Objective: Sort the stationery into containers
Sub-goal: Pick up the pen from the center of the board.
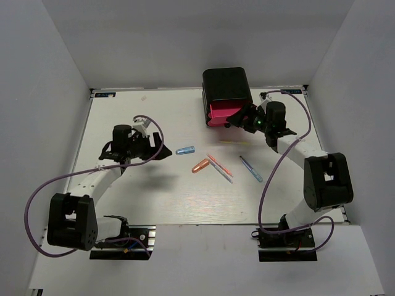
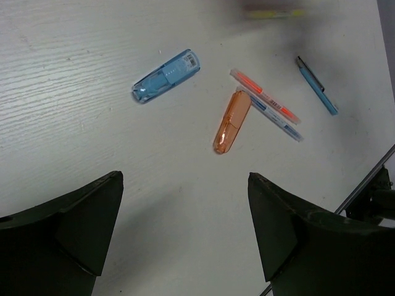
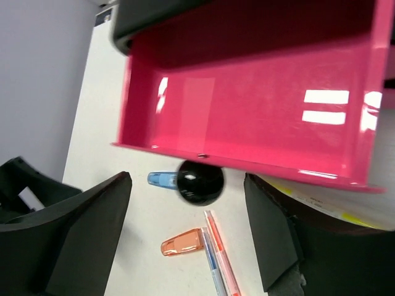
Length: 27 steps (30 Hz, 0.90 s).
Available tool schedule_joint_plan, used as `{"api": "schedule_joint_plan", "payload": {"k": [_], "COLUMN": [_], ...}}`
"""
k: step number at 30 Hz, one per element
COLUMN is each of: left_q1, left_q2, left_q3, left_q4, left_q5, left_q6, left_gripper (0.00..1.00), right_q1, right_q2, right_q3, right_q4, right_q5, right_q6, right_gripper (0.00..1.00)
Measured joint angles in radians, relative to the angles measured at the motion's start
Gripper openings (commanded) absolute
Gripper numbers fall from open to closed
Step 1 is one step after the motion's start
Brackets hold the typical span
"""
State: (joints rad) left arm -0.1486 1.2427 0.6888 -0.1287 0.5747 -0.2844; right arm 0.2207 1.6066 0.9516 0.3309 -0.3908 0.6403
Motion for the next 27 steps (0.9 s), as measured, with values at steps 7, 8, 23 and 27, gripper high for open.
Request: {"api": "schedule_joint_plan", "payload": {"k": [7, 8, 23, 27], "left_q1": [-0.073, -0.085, -0.282, -0.312], "left_q2": [0.071, 0.078, 0.419, 0.511], "left_q3": [0.055, 0.067, 0.417, 0.468], "left_q4": [-0.017, -0.028, -0.177, -0.209], "left_q5": [-0.052, -0.065, -0.423, -0.475], "left_q6": [0.028, 0.034, 0.223, 0.277], "left_gripper": [0.91, 0.91, 0.69, 0.74], "right_q1": [-0.004, -0.006, -0.104, -0.131], "right_q2": [-0.106, -0.115, -0.337, -0.405], "right_q3": [-0.016, -0.017, -0.199, -0.248], "right_q4": [0.001, 0.000, -0.235, -0.248], "right_q5": [-0.044, -0.048, -0.173, -0.233], "right_q6": [-0.041, -0.046, -0.257, -0.301], "right_gripper": [0.81, 0.81, 0.52, 0.52]}}
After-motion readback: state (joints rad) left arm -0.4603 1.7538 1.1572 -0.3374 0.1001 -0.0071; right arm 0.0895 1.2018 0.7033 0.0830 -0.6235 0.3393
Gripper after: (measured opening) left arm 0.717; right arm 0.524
